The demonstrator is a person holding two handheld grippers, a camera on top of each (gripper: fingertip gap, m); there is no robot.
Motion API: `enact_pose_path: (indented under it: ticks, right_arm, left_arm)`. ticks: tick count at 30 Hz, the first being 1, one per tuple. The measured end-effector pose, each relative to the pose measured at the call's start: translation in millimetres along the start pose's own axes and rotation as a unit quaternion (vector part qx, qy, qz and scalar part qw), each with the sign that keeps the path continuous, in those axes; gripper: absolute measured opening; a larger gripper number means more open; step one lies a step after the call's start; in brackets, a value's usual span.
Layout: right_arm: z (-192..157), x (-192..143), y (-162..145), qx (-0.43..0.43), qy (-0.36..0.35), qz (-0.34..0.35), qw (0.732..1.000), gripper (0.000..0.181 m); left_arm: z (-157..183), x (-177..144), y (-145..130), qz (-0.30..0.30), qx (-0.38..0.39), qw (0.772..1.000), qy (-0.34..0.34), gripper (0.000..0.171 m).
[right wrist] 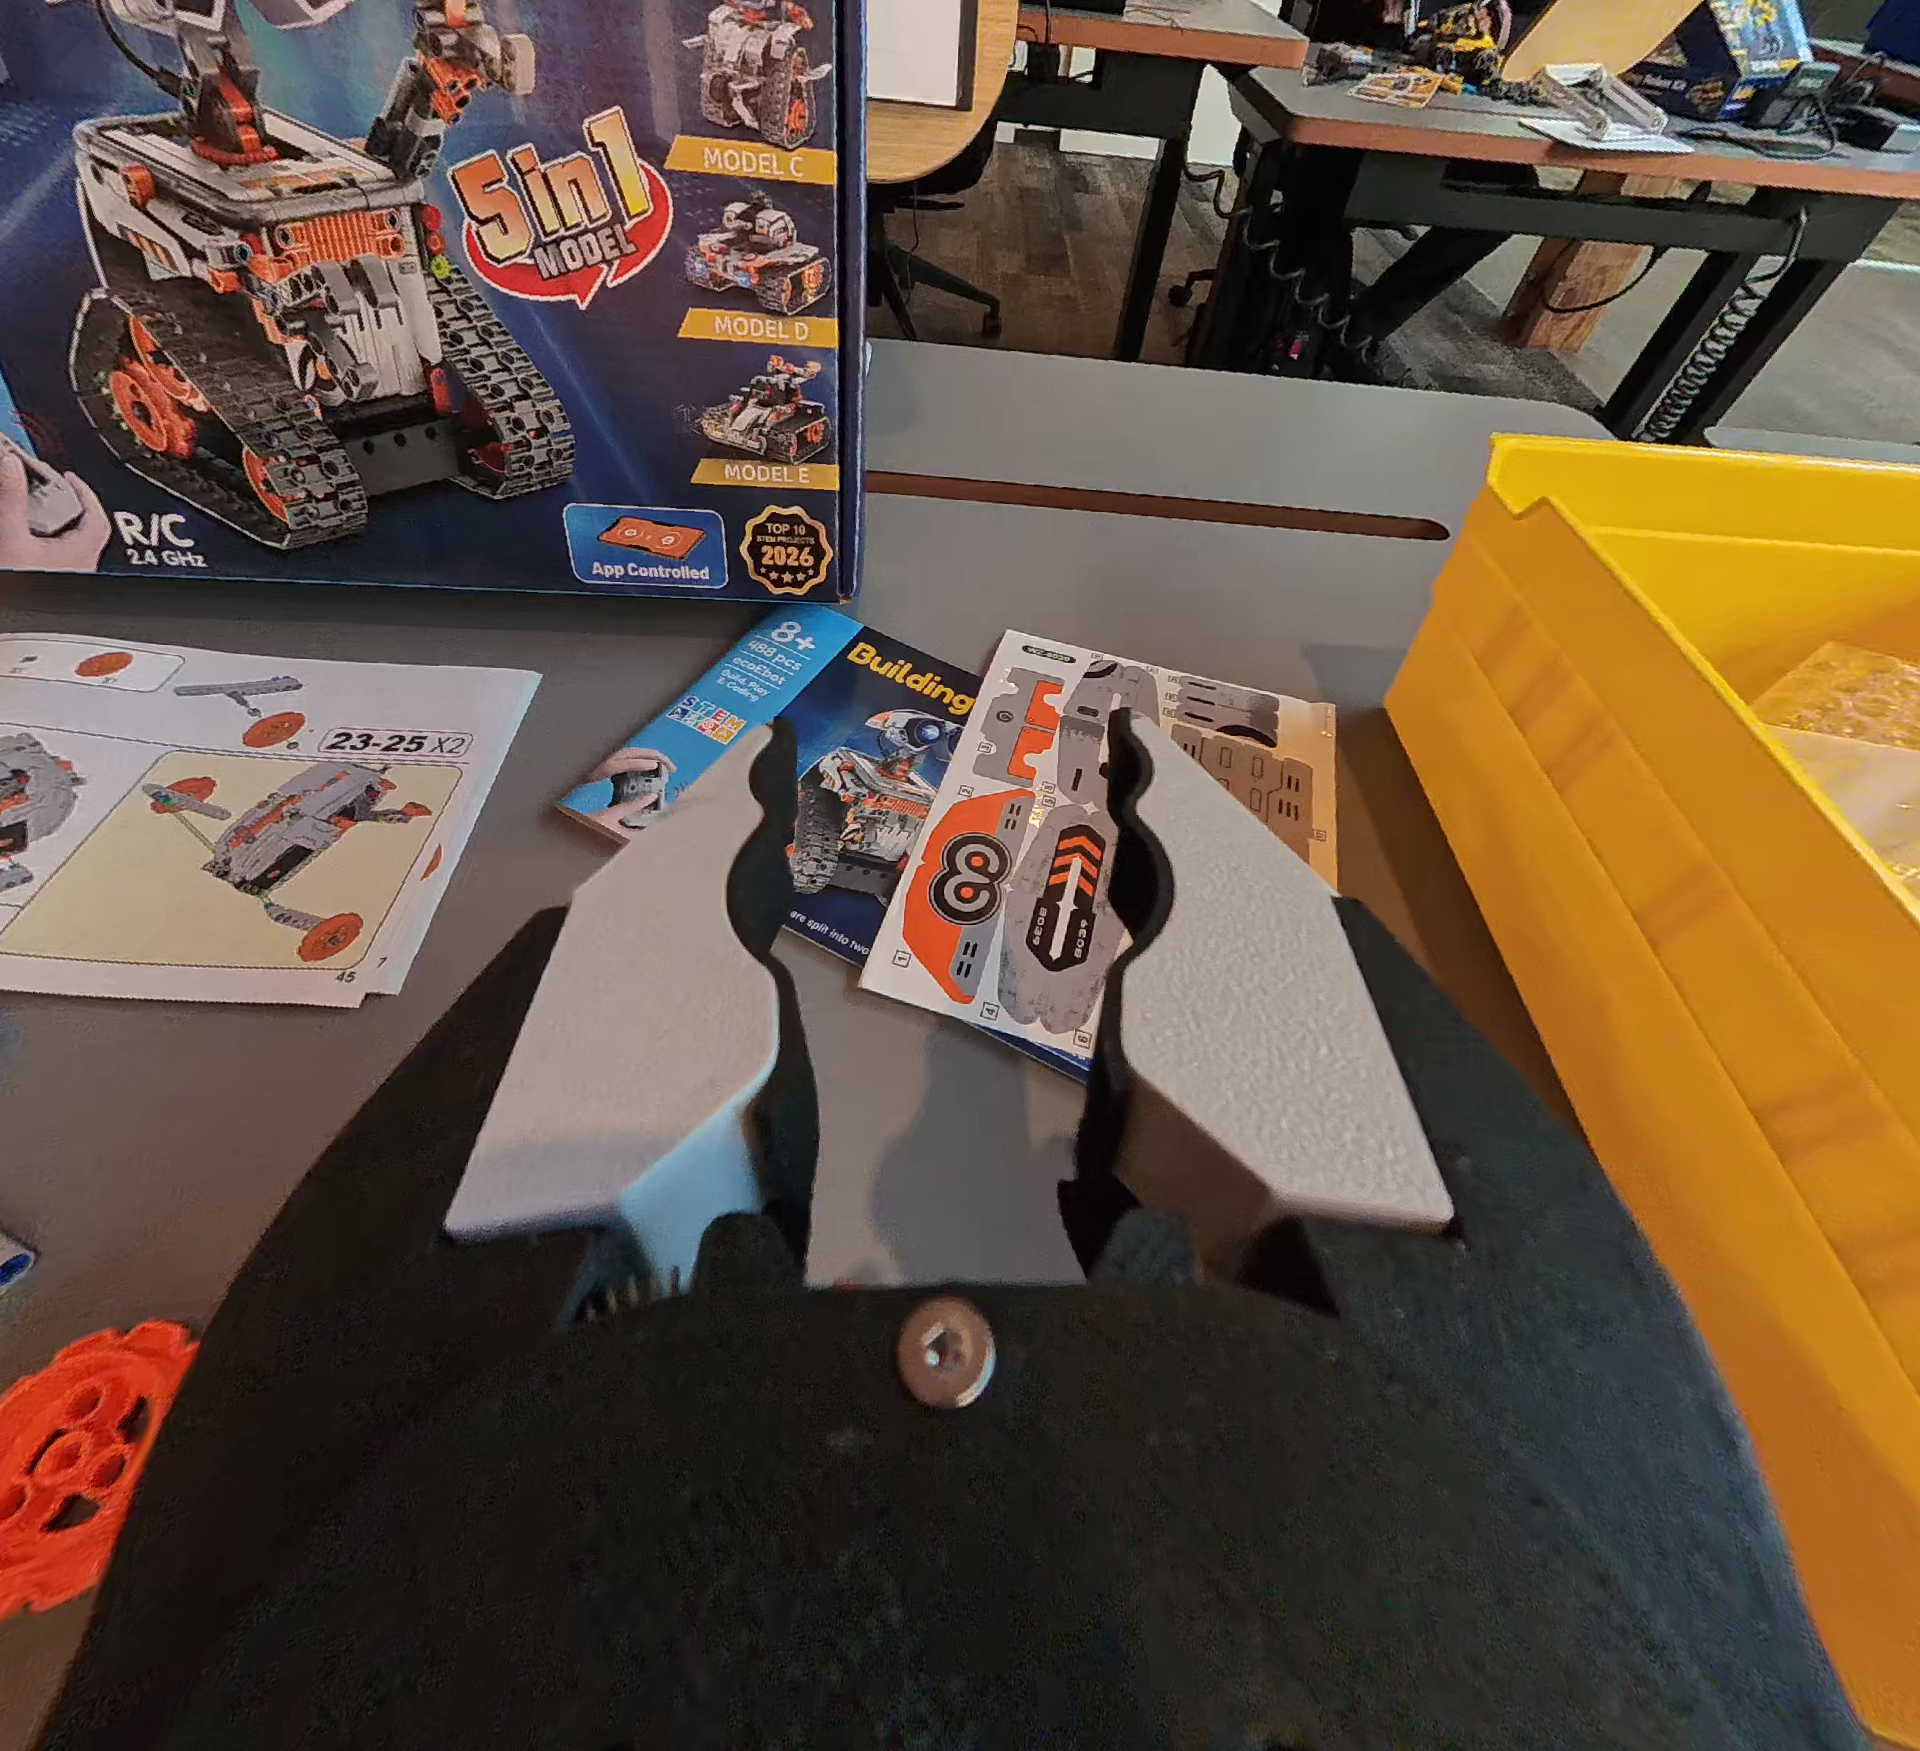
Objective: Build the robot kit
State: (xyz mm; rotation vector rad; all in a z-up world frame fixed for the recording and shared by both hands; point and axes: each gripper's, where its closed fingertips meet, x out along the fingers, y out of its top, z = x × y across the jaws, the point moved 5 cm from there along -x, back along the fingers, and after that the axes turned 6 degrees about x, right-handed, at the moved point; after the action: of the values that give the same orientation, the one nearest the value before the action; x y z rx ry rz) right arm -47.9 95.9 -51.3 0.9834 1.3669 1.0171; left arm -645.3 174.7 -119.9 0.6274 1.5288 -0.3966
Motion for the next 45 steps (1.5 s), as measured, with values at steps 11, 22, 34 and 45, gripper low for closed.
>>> enact_pose_path:
  ticks: [11,22,34,45]
  right_arm:
    - [-10,10,-8,-0.061,0.002,-0.014,0.998,0.059]
    - [-12,21,-19,-0.060,0.013,-0.037,0.997,0.059]
    - [-14,35,-31,-0.066,0.023,-0.058,0.996,0.058]
    - [-6,40,-34,-0.008,0.030,-0.050,0.998,0.057]
  left_arm:
    - [-4,-6,-20,-0.050,-0.015,0.999,0.004,0.051]
    - [-11,-9,-36,-0.078,-0.039,0.996,-0.009,0.015]
    - [-11,-27,-64,-0.123,-0.080,0.989,-0.009,0.014]
    - [-9,-32,-8,0.046,-0.065,0.995,-0.057,0.049]
